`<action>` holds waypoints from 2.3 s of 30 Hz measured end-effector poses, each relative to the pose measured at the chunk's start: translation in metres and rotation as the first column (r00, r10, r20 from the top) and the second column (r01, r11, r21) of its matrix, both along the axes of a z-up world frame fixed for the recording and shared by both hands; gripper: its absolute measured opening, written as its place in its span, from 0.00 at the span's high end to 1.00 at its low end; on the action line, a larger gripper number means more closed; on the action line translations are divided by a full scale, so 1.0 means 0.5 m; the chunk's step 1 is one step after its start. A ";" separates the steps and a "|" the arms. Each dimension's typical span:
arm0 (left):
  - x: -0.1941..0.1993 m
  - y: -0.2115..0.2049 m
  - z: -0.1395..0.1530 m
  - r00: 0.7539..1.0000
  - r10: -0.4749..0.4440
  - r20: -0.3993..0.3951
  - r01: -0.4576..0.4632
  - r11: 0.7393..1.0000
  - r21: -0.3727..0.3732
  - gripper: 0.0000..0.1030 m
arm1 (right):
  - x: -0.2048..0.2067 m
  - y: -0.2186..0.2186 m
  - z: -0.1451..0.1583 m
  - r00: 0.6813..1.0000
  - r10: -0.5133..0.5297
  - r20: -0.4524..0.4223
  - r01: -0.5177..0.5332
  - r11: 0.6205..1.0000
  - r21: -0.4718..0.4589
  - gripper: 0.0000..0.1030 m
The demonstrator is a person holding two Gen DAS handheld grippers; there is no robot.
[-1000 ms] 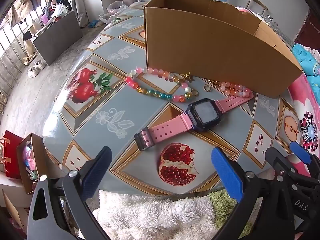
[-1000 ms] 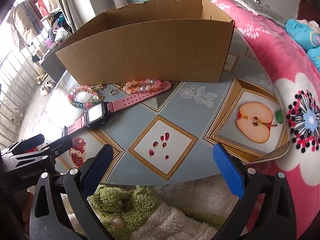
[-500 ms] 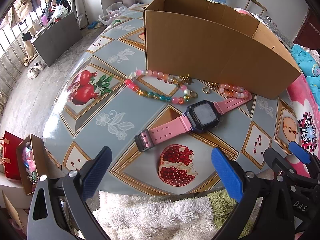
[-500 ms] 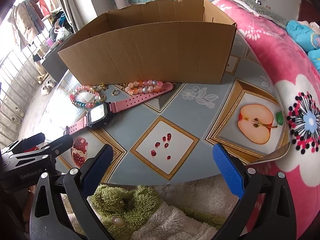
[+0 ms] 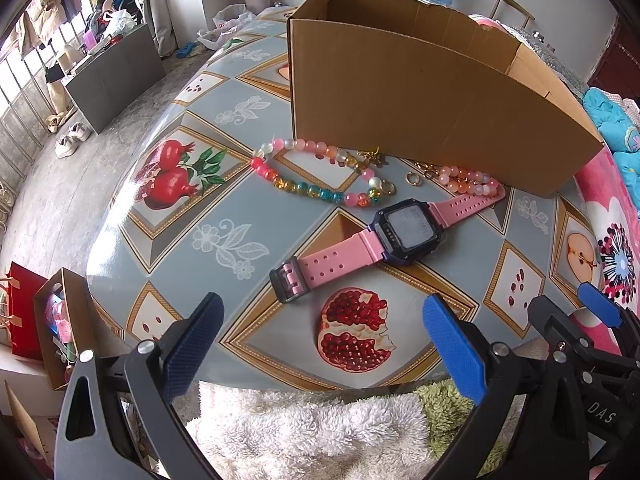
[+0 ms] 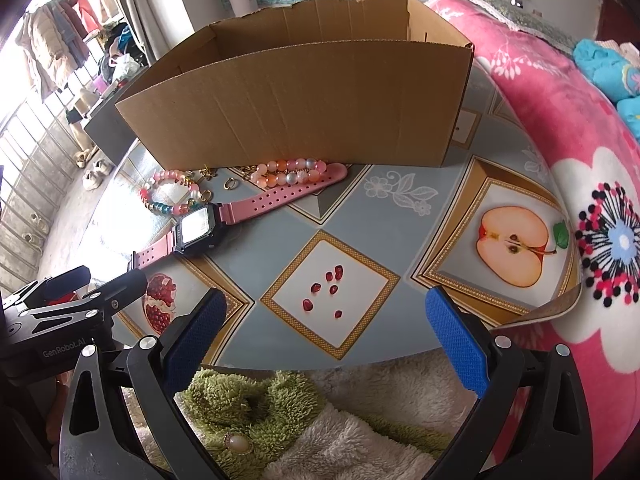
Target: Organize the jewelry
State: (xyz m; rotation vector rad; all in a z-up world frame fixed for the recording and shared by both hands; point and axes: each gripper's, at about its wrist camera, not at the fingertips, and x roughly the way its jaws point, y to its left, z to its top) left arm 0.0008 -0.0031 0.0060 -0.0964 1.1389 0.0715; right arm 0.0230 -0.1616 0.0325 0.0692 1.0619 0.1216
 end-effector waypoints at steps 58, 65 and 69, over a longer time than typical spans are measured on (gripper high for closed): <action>0.076 -0.076 -0.082 0.868 -0.479 0.130 0.475 0.878 0.062 0.46 | 0.073 -0.049 -0.061 0.999 0.047 -0.014 -0.043 0.973 0.229 0.18; 0.067 -0.074 -0.077 0.860 -0.493 0.130 0.488 0.870 0.071 0.55 | 0.074 -0.061 -0.062 0.999 0.040 -0.021 -0.033 0.962 0.271 0.19; 0.060 -0.068 -0.075 0.854 -0.504 0.127 0.501 0.864 0.054 0.57 | 0.076 -0.075 -0.062 0.999 0.038 -0.036 -0.023 0.936 0.350 0.20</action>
